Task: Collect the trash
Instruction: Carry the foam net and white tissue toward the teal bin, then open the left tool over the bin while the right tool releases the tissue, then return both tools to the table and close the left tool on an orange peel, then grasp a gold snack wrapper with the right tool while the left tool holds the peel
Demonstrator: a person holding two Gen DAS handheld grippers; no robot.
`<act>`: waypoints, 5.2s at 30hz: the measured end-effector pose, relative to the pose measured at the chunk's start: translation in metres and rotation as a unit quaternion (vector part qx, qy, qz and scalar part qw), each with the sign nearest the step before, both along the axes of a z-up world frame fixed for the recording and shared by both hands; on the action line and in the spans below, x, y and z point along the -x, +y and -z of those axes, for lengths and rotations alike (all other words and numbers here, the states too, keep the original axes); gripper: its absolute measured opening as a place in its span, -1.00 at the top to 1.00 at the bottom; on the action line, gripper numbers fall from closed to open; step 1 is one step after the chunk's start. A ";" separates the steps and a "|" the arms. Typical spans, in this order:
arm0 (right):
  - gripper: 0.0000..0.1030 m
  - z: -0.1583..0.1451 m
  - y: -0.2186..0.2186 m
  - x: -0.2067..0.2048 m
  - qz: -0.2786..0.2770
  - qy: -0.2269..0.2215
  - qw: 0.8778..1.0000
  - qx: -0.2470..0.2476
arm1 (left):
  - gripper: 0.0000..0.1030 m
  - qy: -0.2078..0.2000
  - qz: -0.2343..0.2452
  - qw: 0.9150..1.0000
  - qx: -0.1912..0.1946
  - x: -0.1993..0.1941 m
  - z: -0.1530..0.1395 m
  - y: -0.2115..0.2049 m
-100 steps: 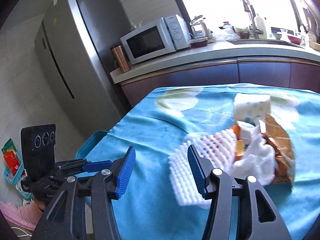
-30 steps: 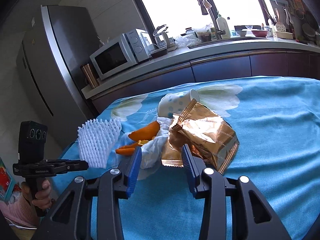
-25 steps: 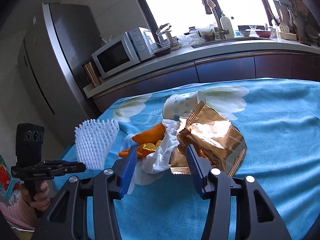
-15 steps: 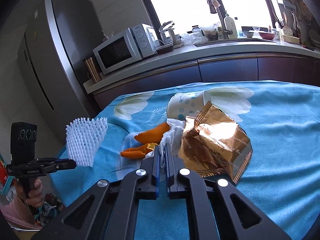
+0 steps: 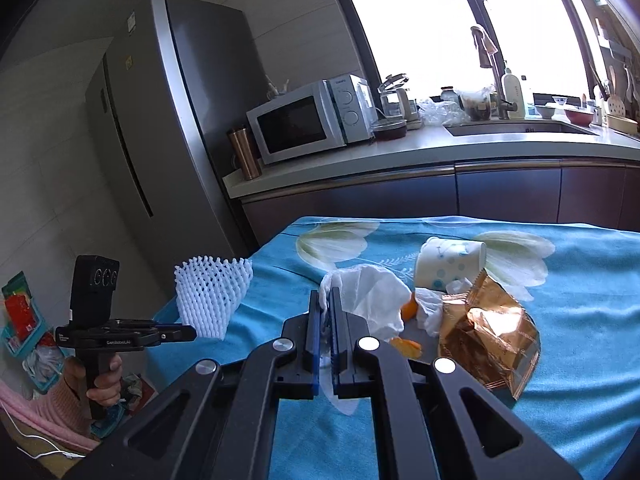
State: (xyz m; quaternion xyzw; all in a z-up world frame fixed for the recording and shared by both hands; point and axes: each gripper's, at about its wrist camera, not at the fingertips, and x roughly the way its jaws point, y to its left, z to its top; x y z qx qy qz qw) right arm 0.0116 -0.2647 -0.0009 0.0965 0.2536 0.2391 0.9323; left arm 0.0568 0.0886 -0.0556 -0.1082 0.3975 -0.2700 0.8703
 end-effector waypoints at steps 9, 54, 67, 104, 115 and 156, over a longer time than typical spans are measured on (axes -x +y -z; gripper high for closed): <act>0.93 -0.007 0.057 -0.018 -0.079 -0.008 0.997 -0.006 | 0.73 -0.009 -0.039 0.999 -0.004 0.009 -0.007 0.039; 0.93 0.033 0.322 -0.118 -0.302 0.067 0.950 0.051 | 0.73 0.073 -0.216 0.972 -0.050 -0.006 0.050 0.204; 0.83 0.074 0.369 -0.143 -0.295 0.130 0.940 0.112 | 0.70 0.120 -0.216 0.967 -0.055 -0.032 0.087 0.206; 0.27 0.024 0.166 -0.059 -0.148 0.047 0.987 0.039 | 0.21 -0.036 -0.055 0.997 -0.033 -0.011 0.006 0.057; 0.26 0.034 0.039 -0.040 0.032 0.046 0.997 0.060 | 0.21 -0.030 0.066 0.997 -0.022 -0.023 0.007 -0.067; 0.69 0.074 -0.050 -0.047 0.149 0.077 0.968 0.186 | 0.71 0.039 0.120 0.990 -0.069 -0.079 0.042 -0.191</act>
